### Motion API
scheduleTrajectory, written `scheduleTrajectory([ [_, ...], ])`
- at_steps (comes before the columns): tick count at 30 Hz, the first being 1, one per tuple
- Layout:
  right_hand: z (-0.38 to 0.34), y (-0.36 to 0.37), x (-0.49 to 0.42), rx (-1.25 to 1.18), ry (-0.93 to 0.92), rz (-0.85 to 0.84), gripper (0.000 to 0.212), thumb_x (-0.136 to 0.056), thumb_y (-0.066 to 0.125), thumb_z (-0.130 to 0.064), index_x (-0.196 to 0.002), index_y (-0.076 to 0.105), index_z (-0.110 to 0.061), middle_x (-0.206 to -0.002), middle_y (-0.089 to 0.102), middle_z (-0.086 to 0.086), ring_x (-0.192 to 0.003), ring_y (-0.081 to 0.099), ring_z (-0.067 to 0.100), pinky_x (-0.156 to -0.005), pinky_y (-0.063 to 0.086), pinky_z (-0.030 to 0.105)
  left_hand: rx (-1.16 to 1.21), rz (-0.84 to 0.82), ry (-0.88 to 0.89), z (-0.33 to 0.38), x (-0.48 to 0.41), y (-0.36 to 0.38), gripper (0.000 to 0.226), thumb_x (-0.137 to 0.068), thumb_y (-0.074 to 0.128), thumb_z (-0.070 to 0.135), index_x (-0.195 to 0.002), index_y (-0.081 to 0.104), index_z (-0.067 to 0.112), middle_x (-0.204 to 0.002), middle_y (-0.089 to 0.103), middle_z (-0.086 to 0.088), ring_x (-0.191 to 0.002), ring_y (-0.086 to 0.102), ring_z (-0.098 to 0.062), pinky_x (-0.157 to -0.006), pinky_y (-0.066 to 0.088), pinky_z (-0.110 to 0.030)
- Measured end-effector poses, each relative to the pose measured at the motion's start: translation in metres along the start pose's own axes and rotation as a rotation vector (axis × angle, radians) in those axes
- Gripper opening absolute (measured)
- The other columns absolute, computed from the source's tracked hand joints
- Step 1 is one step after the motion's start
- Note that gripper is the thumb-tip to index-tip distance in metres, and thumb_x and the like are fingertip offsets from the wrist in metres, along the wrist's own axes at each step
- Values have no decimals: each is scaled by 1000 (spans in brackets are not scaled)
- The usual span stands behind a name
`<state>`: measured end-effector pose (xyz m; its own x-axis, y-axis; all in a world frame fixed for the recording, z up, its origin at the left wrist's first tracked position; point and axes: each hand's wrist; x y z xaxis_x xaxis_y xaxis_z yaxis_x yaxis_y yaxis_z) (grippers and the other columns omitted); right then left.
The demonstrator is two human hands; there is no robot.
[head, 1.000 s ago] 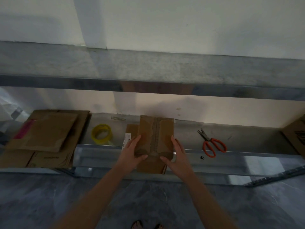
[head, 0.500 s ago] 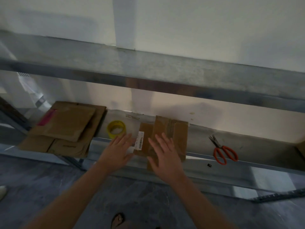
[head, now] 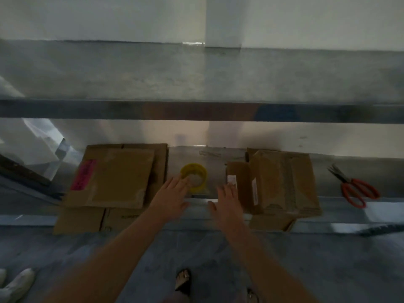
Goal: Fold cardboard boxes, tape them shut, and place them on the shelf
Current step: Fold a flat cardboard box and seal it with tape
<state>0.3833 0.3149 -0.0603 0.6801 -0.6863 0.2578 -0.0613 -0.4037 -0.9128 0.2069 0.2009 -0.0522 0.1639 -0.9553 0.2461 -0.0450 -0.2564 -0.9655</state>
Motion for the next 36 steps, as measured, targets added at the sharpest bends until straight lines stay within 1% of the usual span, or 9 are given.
scheduleTrajectory([
  [3,-2,13,-12,21,52,75,46,-96,51,-40,-134,50,-15,-140,47,9,-136,34,30,-113,30,39,17,-9,47,-9,-15,10,56,-81,35,45,-118,67,17,-120,67,-3,-117,60,-28,-95,48,-45],
  [6,-4,17,-18,36,80,199,25,-89,63,-34,-106,64,-16,-112,62,7,-113,54,30,-96,45,39,80,71,60,-14,-25,15,39,-82,55,27,-119,64,18,-120,65,-2,-126,52,-27,-105,39,-44],
  [9,-5,12,-22,-3,98,160,21,-94,56,-29,-109,62,-16,-117,58,6,-117,48,28,-97,42,37,151,86,75,-15,-33,14,37,-83,59,11,-120,60,17,-124,61,-5,-134,43,-27,-115,25,-42],
  [12,3,10,-27,-35,73,113,17,-97,49,-24,-107,60,-15,-118,56,6,-116,46,26,-98,38,35,189,205,140,-14,-37,12,27,-74,59,9,-99,65,19,-97,68,-3,-103,65,-24,-101,39,-33],
  [15,8,5,-25,-101,59,80,11,-95,51,-18,-100,60,-15,-112,59,5,-112,48,26,-95,39,35,192,300,199,-18,-29,4,25,-66,64,11,-87,66,24,-83,66,4,-83,67,-17,-86,48,-26],
  [19,2,0,-20,-164,60,8,7,-98,48,-17,-98,55,-16,-106,59,7,-105,51,24,-89,44,35,216,344,232,-19,-16,-5,41,-70,33,13,-92,68,17,-89,67,-2,-89,66,-25,-86,55,-36],
  [26,-6,-22,0,-317,-23,90,7,-100,46,-18,-100,51,-13,-90,61,6,-79,59,20,-65,45,30,290,400,101,-11,8,-19,46,-74,42,6,-115,59,16,-108,66,-7,-98,62,-27,-93,46,-33],
  [32,35,-40,51,-376,-163,106,3,-99,49,-18,-96,49,-18,-85,58,-1,-72,56,15,-59,41,24,282,477,80,52,40,-29,47,-77,51,7,-123,53,17,-114,59,-5,-105,52,-24,-96,41,-35],
  [36,56,-42,100,-450,-237,69,6,-95,57,-19,-93,51,-21,-87,62,-2,-76,61,13,-68,54,31,350,523,-50,111,83,-24,52,-75,58,6,-124,48,22,-112,60,0,-104,49,-18,-92,32,-28],
])
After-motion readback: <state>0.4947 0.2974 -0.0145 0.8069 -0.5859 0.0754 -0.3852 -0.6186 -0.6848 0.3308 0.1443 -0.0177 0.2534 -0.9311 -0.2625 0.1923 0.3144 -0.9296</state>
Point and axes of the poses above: each hand's wrist, its own x-axis away from the middle knuckle, its own y-axis out of the palm, z = x × y
